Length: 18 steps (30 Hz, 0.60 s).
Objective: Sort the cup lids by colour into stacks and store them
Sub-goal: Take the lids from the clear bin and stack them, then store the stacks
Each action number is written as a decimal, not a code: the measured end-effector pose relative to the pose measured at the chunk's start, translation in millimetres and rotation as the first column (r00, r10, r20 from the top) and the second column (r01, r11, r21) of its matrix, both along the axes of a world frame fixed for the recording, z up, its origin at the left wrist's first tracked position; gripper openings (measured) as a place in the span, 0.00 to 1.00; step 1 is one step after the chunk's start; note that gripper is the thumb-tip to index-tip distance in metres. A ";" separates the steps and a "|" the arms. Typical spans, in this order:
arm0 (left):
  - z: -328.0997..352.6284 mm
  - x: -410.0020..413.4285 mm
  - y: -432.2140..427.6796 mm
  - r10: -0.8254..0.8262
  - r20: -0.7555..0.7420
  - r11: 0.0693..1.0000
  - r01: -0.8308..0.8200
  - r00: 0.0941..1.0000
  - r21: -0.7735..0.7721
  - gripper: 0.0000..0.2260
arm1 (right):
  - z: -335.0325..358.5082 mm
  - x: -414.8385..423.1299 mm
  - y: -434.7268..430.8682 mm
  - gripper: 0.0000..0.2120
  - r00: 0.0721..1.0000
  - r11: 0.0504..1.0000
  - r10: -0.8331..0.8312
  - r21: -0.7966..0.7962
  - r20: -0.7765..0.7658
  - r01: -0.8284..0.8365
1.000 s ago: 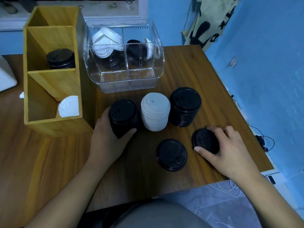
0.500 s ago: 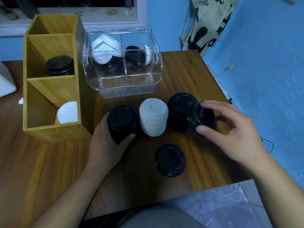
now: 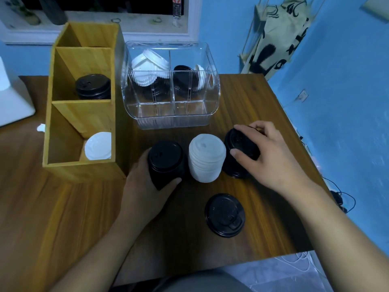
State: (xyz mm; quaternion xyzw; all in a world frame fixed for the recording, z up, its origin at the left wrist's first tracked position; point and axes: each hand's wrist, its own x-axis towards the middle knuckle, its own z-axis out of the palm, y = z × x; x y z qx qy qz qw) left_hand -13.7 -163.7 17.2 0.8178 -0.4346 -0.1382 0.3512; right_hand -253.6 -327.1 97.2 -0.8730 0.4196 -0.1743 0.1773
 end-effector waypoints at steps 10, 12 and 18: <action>0.1 0.1 -0.3 0.001 -0.002 1.000 -0.001 1.000 -0.009 0.45 | -8.0 -3.1 6.2 0.26 0.999 0.997 -0.050 -0.063 0.016 0.051; 0.1 -0.3 -0.1 0.009 0.001 1.000 -0.009 1.000 -0.001 0.45 | -10.3 -6.2 7.2 0.26 0.997 0.996 -0.066 -0.061 0.027 0.067; 0.3 -0.5 -0.3 0.017 -0.004 1.000 -0.017 1.000 0.015 0.46 | -20.9 -7.3 9.1 0.28 0.999 0.992 -0.042 -0.118 -0.017 0.039</action>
